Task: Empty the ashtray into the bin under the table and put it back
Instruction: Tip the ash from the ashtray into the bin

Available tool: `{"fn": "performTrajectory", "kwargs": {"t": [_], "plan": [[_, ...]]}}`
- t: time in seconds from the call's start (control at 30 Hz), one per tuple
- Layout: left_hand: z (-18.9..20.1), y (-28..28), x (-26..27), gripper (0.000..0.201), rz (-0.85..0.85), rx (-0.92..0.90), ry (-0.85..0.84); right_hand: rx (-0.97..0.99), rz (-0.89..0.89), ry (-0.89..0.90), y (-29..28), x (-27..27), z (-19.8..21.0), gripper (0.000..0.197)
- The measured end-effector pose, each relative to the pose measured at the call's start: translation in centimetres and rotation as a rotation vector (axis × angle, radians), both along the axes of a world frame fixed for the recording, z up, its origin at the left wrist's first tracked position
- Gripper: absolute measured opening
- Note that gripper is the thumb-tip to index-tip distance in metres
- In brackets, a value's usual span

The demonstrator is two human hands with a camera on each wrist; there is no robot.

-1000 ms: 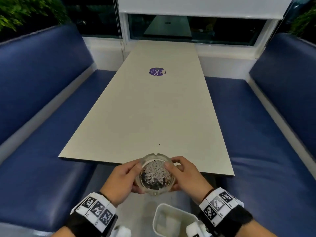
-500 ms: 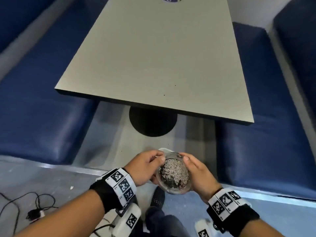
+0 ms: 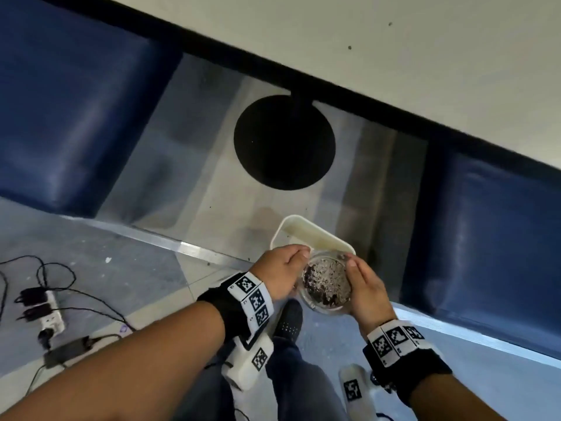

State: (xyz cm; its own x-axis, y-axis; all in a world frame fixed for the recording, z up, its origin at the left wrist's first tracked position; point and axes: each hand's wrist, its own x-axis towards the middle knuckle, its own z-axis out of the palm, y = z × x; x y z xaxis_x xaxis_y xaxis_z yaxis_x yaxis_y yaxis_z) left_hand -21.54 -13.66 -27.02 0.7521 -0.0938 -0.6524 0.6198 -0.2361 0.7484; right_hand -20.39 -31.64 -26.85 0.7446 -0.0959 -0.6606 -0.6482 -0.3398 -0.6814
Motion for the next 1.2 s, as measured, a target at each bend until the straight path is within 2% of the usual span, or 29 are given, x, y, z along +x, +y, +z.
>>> {"fn": "performTrajectory", "kwargs": {"t": [0.07,0.2,0.33,0.47,0.7,0.83,0.97,1.2], "plan": [[-3.3,0.3,0.6,0.033,-0.001,0.154,0.012,-0.077,0.051,-0.031,0.0,1.3,-2.6,0.025],[-10.0,1.4,1.4,0.038,-0.126,0.46,0.04,-0.282,0.138,-0.068,0.1,4.0,-8.5,0.036],[-15.8,1.7,1.7,0.055,-0.239,0.52,0.061,-0.339,0.17,-0.104,0.4,5.8,-13.9,0.034],[-18.9,1.0,1.4,0.06,-0.3,0.506,0.069,-0.446,0.246,-0.11,0.4,7.3,-17.9,0.034],[-21.2,-0.3,-0.7,0.055,-0.342,0.565,0.021,-0.536,0.339,-0.074,1.1,7.7,-19.6,0.034],[-21.5,-0.8,-1.4,0.05,-0.303,0.55,0.008,-0.56,0.362,-0.018,1.8,7.8,-19.7,0.034],[-21.6,-1.0,-2.2,0.045,-0.341,0.518,0.02,-0.634,0.441,0.031,2.6,7.9,-20.0,0.037],[-20.8,-0.1,-2.2,0.054,-0.435,0.482,0.059,-0.751,0.502,0.039,2.7,7.7,-19.4,0.036]]}}
